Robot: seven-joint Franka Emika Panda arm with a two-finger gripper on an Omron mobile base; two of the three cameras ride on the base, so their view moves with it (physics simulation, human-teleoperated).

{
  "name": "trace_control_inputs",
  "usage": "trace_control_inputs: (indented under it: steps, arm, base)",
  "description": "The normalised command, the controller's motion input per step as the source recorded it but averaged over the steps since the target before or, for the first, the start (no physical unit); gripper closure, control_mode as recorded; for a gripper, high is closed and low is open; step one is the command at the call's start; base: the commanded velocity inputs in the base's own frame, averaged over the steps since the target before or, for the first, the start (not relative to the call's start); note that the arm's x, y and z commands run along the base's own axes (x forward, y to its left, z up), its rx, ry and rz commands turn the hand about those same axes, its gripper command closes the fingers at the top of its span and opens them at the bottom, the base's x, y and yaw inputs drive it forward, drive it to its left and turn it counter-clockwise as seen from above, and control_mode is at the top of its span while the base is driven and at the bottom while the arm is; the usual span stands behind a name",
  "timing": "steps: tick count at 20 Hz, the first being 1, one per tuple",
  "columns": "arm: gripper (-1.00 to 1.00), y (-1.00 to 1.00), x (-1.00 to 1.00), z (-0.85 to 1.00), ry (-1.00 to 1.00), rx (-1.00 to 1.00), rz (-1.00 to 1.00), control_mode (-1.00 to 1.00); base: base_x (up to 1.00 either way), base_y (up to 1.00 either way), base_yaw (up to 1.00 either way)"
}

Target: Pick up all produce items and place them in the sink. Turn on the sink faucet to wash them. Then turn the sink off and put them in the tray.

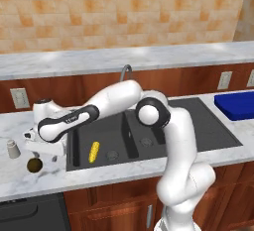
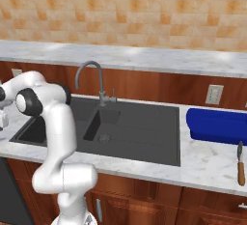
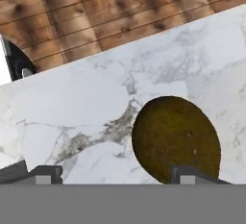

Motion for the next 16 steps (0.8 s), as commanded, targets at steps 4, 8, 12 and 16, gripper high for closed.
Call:
trace_control_inputs:
  steps: [4,8,12,16]
  arm:
    - [-1.00,0.46,0.21,-0.03,0.00,0.00,-0.01,-1.00]
    - [-1.00,0.21,0.00,-0.36,-0.01,0.00,0.00,-1.00]
    - [-1.00,0.12,0.00,-0.42,-0.04,0.00,0.00,-1.00]
    - [-1.00,0.01,-0.12,-0.28,-0.02,0.02,0.00,-1.00]
  base:
    - [0.00,0.00,0.00]
    - [0.00,0.00,0.00]
    - [0.00,0.00,0.00]
    - [0.00,0.00,0.00]
